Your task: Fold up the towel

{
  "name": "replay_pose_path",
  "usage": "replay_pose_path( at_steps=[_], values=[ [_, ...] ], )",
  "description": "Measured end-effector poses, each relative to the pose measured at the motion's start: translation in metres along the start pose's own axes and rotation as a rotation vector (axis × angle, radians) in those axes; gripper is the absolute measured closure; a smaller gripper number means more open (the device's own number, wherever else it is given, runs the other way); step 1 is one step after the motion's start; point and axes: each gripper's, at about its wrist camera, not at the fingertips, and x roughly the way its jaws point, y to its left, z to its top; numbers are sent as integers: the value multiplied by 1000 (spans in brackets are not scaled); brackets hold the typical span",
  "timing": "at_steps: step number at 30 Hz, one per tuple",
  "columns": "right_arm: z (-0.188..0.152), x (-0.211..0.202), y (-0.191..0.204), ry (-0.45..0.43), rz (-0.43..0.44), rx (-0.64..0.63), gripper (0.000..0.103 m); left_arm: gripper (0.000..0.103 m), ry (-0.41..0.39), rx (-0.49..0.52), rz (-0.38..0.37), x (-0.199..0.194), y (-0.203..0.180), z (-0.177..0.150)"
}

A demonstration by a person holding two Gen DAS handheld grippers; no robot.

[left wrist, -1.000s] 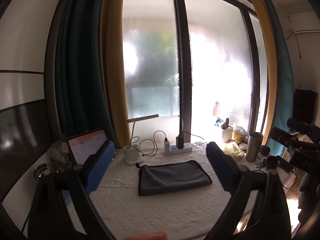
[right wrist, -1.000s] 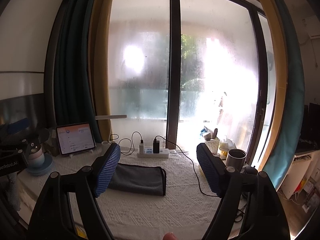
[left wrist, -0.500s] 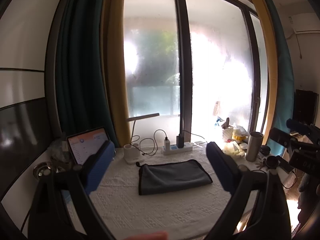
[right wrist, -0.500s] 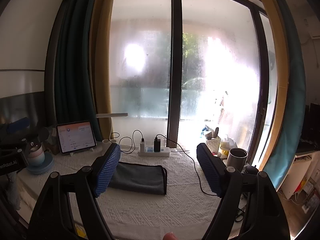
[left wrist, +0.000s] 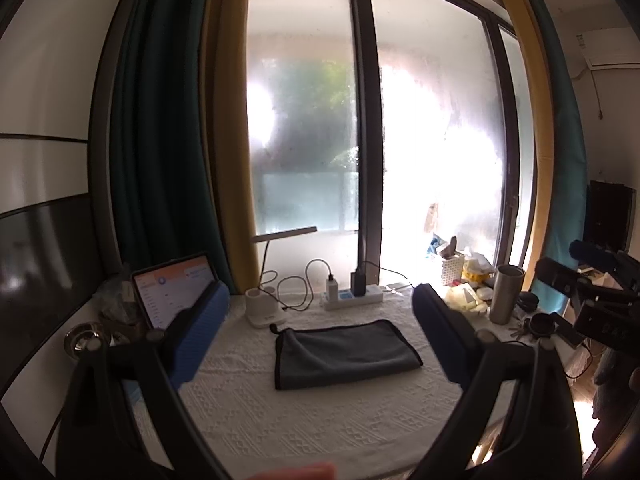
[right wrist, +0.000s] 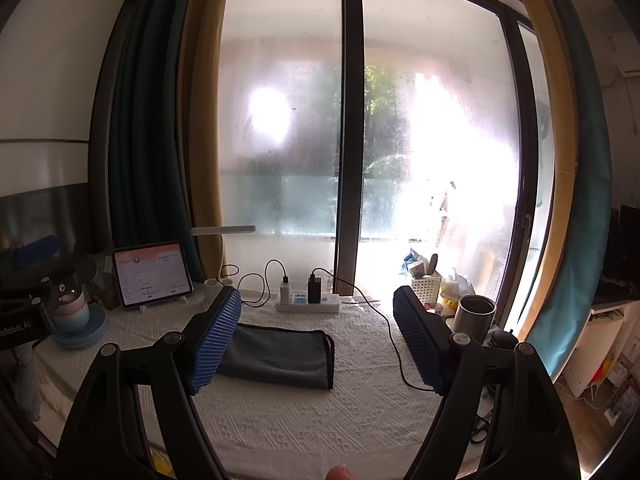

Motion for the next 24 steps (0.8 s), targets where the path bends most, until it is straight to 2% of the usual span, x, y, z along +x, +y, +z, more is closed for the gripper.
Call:
replay_pose_path(
  at_steps=[24],
  values=[
    [-3, 3, 0, 8, 7, 0, 22, 9, -8, -3, -24, 4, 0, -4]
  ],
)
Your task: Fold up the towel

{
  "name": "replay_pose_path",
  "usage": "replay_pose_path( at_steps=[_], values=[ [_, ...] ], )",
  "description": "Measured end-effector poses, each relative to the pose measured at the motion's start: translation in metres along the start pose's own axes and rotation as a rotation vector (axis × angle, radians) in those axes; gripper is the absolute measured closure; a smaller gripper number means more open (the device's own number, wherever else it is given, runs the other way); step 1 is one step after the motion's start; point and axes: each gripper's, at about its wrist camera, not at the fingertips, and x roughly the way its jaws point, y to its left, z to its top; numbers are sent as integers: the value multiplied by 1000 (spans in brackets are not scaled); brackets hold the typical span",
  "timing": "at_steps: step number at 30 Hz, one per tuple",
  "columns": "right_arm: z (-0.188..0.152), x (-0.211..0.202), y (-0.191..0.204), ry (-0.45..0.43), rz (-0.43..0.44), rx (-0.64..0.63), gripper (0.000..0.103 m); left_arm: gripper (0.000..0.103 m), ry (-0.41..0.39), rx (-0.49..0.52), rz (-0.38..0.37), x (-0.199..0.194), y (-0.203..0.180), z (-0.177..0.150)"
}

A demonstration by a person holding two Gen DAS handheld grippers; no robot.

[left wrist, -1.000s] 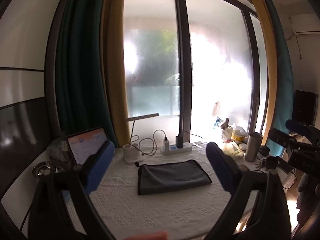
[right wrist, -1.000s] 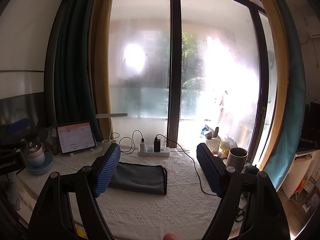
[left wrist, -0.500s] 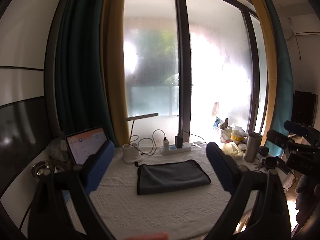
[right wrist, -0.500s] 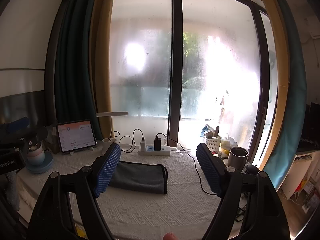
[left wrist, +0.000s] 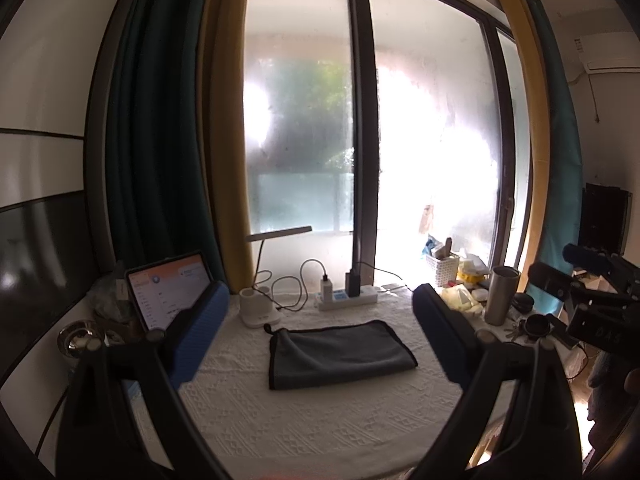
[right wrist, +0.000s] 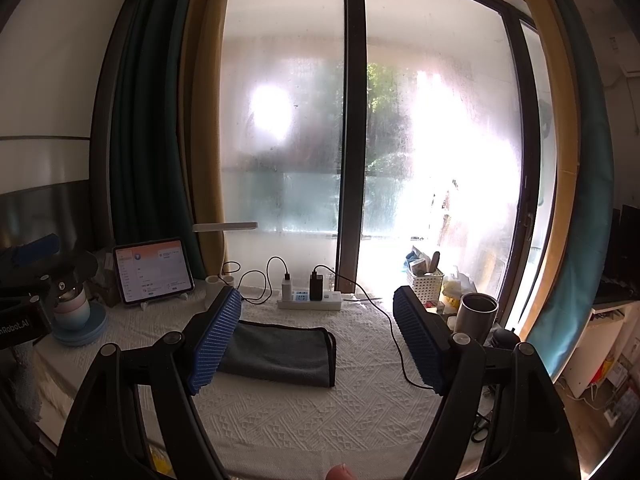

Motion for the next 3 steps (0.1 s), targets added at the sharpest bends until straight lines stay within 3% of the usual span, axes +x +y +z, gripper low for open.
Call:
replay_pose_path(
  at_steps=[3],
  values=[
    [-7, 10, -1, 14, 13, -3, 22, 9, 36, -4, -8, 21, 6, -9]
  ],
)
